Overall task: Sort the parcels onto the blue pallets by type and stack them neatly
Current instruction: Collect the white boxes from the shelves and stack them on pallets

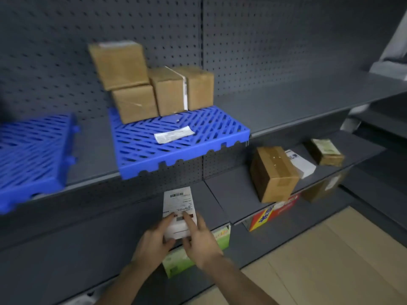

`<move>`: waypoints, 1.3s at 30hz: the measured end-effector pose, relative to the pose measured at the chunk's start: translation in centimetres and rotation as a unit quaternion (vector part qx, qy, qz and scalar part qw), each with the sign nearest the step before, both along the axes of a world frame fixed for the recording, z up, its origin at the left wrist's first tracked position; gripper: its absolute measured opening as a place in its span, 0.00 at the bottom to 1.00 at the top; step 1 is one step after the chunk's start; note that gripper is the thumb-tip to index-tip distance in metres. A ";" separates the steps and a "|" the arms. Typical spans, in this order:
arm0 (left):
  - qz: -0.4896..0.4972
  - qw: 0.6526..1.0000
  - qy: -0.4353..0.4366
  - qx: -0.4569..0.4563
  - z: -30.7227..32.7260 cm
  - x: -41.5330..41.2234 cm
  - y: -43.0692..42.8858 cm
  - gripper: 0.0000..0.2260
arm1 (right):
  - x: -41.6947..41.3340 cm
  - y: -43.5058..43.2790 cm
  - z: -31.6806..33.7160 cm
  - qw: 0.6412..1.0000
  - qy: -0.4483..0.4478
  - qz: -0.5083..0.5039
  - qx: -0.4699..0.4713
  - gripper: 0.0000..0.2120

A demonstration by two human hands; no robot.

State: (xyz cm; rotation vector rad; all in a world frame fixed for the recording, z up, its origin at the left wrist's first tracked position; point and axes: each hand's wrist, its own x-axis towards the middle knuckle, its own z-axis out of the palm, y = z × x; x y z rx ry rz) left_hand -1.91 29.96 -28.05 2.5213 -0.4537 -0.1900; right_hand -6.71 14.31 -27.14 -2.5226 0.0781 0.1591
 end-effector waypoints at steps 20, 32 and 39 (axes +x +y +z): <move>0.248 0.938 -0.239 -0.027 24.4 -29.5 29.5 0.32 | -19.3 27.4 23.7 0.931 -0.258 0.254 0.039 0.27; 0.267 0.906 -0.327 -0.025 32.4 -20.1 51.9 0.30 | -9.8 49.9 32.3 0.906 -0.336 0.250 0.064 0.25; 0.249 0.919 -0.303 -0.023 34.4 -12.4 59.5 0.29 | -3.2 58.3 33.2 0.911 -0.329 0.213 0.127 0.23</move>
